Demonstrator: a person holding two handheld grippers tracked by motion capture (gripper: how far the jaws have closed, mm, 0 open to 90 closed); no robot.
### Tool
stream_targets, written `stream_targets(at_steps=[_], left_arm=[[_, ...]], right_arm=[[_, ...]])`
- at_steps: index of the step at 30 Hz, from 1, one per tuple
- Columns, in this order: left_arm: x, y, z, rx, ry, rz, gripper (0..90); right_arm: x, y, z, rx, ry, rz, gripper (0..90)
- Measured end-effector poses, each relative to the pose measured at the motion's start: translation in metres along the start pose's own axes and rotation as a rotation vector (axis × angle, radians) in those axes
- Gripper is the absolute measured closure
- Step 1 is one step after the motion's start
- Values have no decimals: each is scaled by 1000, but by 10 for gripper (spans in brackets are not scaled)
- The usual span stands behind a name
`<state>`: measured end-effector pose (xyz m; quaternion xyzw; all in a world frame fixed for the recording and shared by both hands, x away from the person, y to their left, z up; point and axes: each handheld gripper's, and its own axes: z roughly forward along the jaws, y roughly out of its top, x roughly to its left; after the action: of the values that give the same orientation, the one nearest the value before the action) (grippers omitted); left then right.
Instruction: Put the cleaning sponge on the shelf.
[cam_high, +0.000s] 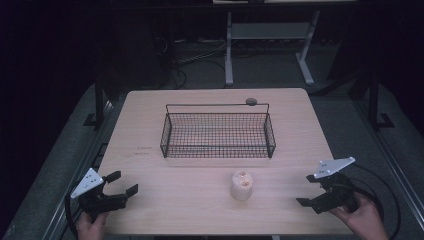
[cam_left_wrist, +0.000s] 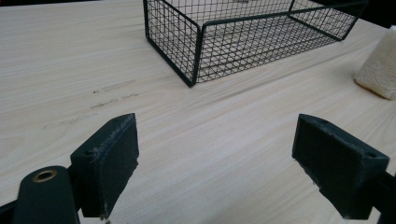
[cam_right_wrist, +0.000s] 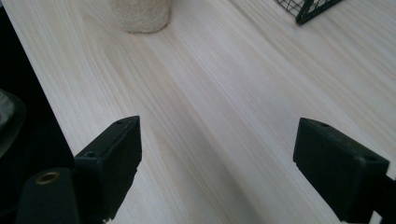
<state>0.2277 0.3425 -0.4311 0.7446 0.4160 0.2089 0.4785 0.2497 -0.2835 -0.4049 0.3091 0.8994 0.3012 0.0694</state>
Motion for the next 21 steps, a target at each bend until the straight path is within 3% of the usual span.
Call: stream_targets(at_steps=[21], left_arm=[[1, 0, -4, -17, -6, -4, 138]], right_arm=[[18, 46, 13, 33, 39, -109, 150]])
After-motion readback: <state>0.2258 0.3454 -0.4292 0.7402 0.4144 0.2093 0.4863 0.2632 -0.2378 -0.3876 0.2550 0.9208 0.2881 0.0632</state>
